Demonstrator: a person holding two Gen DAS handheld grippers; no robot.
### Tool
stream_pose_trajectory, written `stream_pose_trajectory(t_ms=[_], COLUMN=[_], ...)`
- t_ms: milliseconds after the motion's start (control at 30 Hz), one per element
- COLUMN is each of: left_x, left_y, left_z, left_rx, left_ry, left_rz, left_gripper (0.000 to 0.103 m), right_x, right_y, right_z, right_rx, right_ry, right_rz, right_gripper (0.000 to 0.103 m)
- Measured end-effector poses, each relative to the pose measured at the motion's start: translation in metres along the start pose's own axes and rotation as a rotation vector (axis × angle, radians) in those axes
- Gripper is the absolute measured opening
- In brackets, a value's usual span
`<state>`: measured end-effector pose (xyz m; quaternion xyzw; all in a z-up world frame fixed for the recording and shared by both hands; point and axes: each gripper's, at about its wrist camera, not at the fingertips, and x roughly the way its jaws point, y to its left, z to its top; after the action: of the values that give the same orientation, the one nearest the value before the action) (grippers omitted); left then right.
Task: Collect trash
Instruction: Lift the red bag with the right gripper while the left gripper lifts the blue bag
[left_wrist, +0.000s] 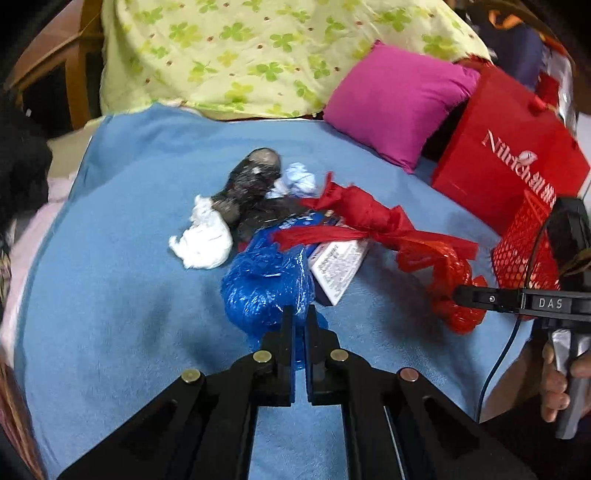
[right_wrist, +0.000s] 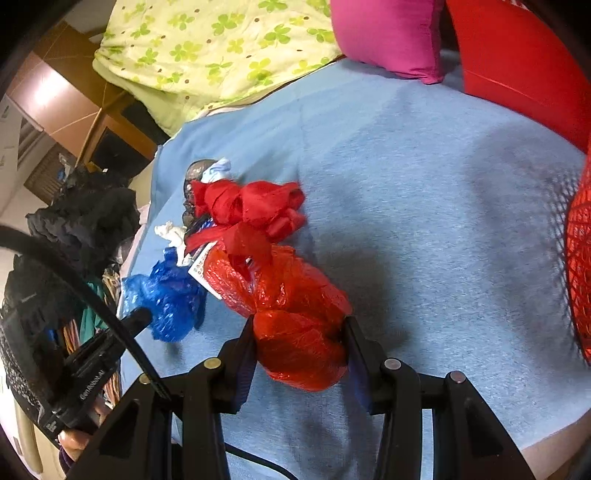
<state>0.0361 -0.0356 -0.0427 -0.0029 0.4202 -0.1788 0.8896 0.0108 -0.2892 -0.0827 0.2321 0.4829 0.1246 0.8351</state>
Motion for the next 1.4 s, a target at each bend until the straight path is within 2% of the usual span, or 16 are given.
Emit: stream_pose_trajectory(t_ms=[200, 267, 333, 400, 467, 700, 867, 900, 1000, 1200, 1400], left_x=[0.001, 0.006, 0.011, 0.012, 0.012, 0.039, 0.047, 0.047, 0.043, 0.023, 0.009], left_y=[0.028, 0.031, 0.031, 0.03, 0.027, 0.023, 0.016, 0.014, 0.01, -0.004, -0.014], left_z=[0.001, 0.0, -0.001, -0.002, -0.002, -0.002, 0.001, 0.001, 0.001, -0.002, -0.005], left_rx=[-0.084, -0.104, -0.111, -0.116, -0.106, -0.12, -0.103, -0.094, -0.078, -0.01, 0.045], left_ry=[0.029, 0.044, 0.059, 0.058, 0.045, 0.097, 0.075, 0.069, 0.056, 0.002, -0.019], left_rz=[-0.032, -0.009, -0.004, 0.015, 0.043, 0.075, 0.116, 0.124, 0.123, 0.177, 0.218], left_gripper=[0.004, 0.007, 0.017, 0.061, 0.068, 0.068, 0.067, 0.06, 0.058, 0.057, 0.057], right_x=[0.0, 0.001, 0.001, 0.002, 0.005, 0.019, 0.027, 0.028, 0.028, 0.022, 0.002], right_y=[-0.001, 0.001, 0.002, 0.002, 0.001, 0.007, 0.011, 0.011, 0.01, 0.011, 0.016], right_z=[0.0, 0.0, -0.001, 0.0, 0.0, -0.004, -0.005, -0.005, -0.006, -0.005, -0.002], right_rx=[-0.005, -0.011, -0.018, -0.019, -0.019, -0.039, -0.05, -0.052, -0.049, -0.049, -0.078], right_ry=[0.002, 0.006, 0.01, 0.016, 0.024, 0.061, 0.076, 0.076, 0.076, 0.057, -0.02], right_rz=[-0.002, 0.0, -0.001, -0.005, -0.019, -0.044, -0.057, -0.058, -0.055, -0.044, 0.019], right_gripper=[0.047, 0.048, 0.049, 0.049, 0.049, 0.05, 0.05, 0.05, 0.05, 0.05, 0.05])
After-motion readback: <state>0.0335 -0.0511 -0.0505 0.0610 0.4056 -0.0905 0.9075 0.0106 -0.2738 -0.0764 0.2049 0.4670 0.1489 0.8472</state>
